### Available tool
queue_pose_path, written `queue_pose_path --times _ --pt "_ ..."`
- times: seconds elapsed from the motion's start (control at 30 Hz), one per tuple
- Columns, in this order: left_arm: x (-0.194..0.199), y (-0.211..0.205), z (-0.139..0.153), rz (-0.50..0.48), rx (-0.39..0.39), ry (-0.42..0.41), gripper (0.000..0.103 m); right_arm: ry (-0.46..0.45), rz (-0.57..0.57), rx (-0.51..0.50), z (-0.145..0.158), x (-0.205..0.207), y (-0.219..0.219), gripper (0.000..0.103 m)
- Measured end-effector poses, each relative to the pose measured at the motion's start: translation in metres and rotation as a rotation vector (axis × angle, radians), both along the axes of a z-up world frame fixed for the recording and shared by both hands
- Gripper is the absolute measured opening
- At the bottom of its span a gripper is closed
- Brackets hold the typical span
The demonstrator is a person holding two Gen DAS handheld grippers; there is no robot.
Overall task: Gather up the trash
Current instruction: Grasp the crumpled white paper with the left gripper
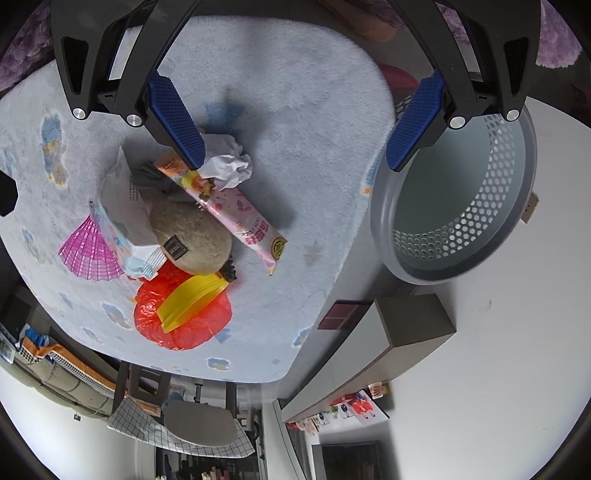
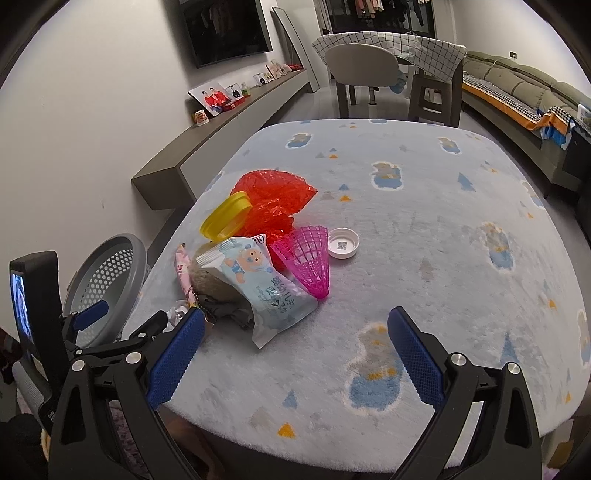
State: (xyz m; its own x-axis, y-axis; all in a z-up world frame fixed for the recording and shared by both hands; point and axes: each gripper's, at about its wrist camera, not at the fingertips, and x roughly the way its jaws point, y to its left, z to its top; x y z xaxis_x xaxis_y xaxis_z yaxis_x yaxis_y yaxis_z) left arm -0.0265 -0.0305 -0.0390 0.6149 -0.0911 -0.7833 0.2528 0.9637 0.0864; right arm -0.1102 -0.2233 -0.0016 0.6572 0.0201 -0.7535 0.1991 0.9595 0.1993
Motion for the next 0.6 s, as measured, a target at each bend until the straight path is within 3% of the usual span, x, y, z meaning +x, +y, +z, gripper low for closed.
queue_pose_path --times 0.1,0.27,0.4,0.6 --pt "0.000 -0.006 0.000 -0.016 -0.019 -0.002 0.097 -0.002 -0.001 0.009 0.001 -0.002 -0.002 0.095" --pt "0.000 -0.018 -0.010 -0.036 0.034 -0.005 0.097 -0.002 0.002 0.015 0.001 -0.003 -0.004 0.095" --pt "0.007 -0.011 -0.016 0.007 0.073 0.002 0.097 -0.007 0.000 0.020 0.001 -0.004 -0.005 0.095" --pt "0.010 0.008 -0.014 0.038 0.060 -0.003 0.098 -0.011 -0.001 0.024 0.001 -0.003 -0.006 0.095"
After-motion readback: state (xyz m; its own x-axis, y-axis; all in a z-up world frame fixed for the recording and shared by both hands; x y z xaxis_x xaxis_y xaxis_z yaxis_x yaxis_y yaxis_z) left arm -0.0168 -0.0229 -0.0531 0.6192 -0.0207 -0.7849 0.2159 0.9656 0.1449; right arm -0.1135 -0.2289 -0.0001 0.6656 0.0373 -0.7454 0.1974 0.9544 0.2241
